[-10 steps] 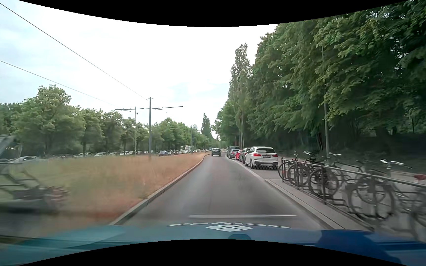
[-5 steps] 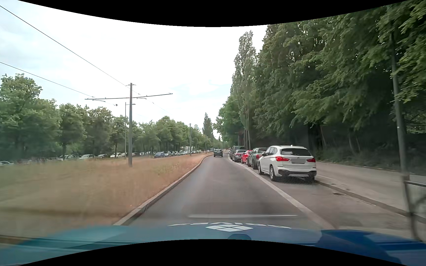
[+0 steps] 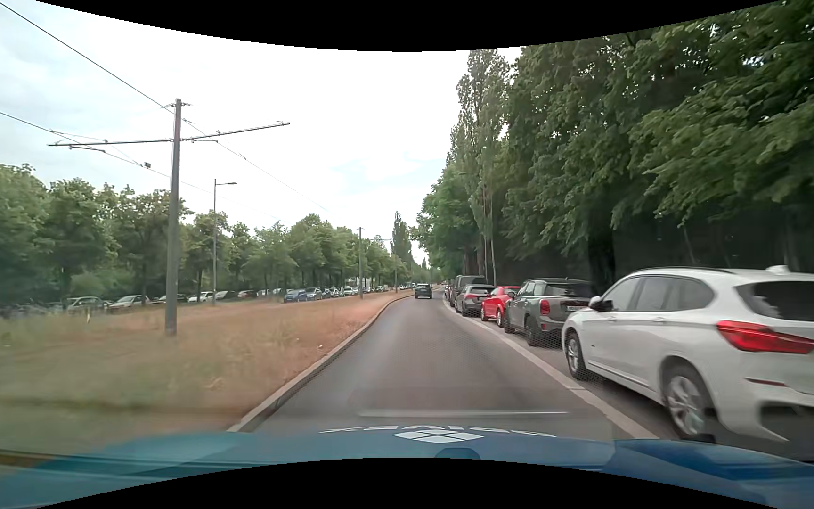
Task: Follow the waypoints while adhering to traffic rules and regulations
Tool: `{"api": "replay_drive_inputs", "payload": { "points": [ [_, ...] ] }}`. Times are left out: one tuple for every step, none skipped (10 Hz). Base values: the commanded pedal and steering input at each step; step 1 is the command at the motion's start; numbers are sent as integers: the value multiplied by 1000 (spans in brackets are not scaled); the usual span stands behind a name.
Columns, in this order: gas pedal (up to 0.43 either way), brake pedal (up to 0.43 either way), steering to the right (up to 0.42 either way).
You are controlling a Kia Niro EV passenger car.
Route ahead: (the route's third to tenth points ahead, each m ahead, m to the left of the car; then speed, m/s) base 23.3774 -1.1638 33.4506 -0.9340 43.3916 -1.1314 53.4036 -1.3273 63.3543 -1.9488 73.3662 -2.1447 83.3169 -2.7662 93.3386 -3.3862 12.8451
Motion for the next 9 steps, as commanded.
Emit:
{"api": "replay_drive_inputs", "payload": {
  "points": [
    [197, 0, -11],
    [197, 0, -10],
    [189, 0, -10],
    [189, 0, -10],
    [189, 0, -9],
    [189, 0, -9],
    [177, 0, -9],
    [169, 0, -7],
    [169, 0, -6]
  ]
}}
